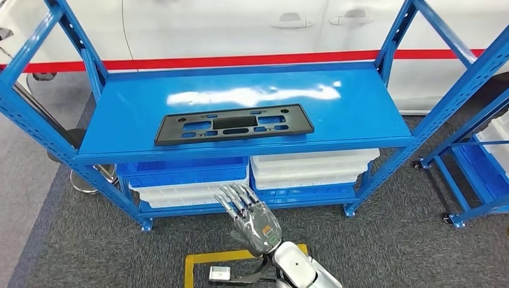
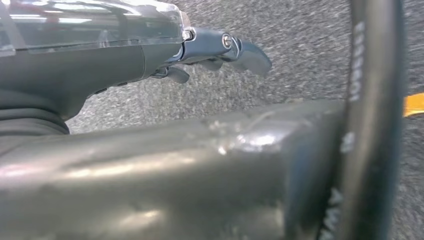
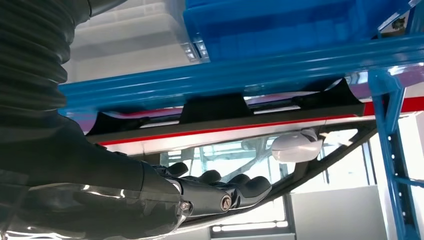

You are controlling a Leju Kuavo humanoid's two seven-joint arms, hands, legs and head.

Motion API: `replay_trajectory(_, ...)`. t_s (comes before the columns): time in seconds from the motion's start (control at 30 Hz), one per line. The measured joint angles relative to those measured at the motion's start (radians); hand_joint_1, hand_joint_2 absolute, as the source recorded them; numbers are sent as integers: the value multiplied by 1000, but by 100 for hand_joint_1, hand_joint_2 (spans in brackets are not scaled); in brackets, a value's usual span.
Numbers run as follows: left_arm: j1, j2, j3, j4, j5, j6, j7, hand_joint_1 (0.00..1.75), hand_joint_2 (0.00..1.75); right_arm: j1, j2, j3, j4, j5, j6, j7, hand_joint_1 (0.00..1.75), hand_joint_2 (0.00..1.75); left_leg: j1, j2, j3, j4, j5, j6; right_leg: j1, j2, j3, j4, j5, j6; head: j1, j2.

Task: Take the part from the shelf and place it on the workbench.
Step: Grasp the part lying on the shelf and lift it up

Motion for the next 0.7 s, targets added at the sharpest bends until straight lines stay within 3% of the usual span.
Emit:
replay_trajectory(0.07,1,0,0,0,-1,0,0,0,0,-4,1,0,0,-1,0,1,0,175,3,0,10,-7,-4,14,-2,-1,-14,37,-20,10,0,0)
replay_trajectory(0.1,0,0,0,0,-2,0,0,0,0,-5,1,0,1,-1,-1,1,0,175,4,1,17,-10,-7,20,-4,-1,-41,88,-41,15,0,0)
replay_trajectory(0.17,-2,1,0,0,-3,1,0,0,0,-6,1,1,3,-3,-1,1,0,175,4,1,27,-10,-18,27,-6,-2,-127,230,-86,21,0,0)
replay_trajectory(0.2,-2,1,0,0,-3,2,0,0,0,-5,0,1,5,-3,-1,1,0,175,4,0,34,-10,-24,28,-7,-2,-168,284,-92,23,0,0)
replay_trajectory(0.23,-1,1,0,0,-3,2,0,0,0,-4,0,1,7,-3,-1,1,0,175,4,-1,43,-10,-30,27,-7,-2,-192,304,-78,23,0,0)
replay_trajectory(0.27,-1,1,0,0,-3,2,0,0,0,-4,0,1,8,-3,-1,1,0,175,3,-1,53,-10,-38,26,-7,-2,-196,283,-43,20,0,0)
replay_trajectory(0.33,0,1,0,0,-3,2,0,0,0,-5,0,1,9,-3,-1,1,0,175,3,-3,75,-11,-54,21,-3,-2,-157,157,54,8,0,0)
replay_trajectory(0.37,-1,1,0,0,-4,2,0,0,0,-6,0,1,10,-4,-1,1,0,175,1,-4,84,-11,-63,16,0,-2,-133,95,86,0,0,0)
replay_trajectory(0.4,-1,0,0,1,-4,2,0,0,0,-7,0,1,11,-5,-1,1,0,175,1,-4,89,-12,-69,11,5,-3,-116,51,100,-6,0,0)
replay_trajectory(0.47,-3,0,0,2,-4,2,0,0,0,-9,0,1,12,-7,-1,1,0,175,0,-3,94,-19,-76,0,10,-2,-105,24,90,-15,0,0)
replay_trajectory(0.57,-5,1,0,2,-5,2,0,0,0,-10,3,1,12,-10,-1,1,0,175,0,2,99,-5,-94,-16,0,1,-81,2,80,-27,0,0)
replay_trajectory(0.63,-6,2,0,2,-6,2,0,0,0,-12,5,1,14,-10,-1,1,0,175,0,2,50,94,-133,-23,-3,-2,-61,-8,72,-35,0,0)
replay_trajectory(0.7,-3,3,0,2,-6,2,0,0,0,-11,5,1,17,-11,-1,1,0,175,1,2,-34,220,-165,-28,-1,-3,-47,-8,58,-41,0,0)
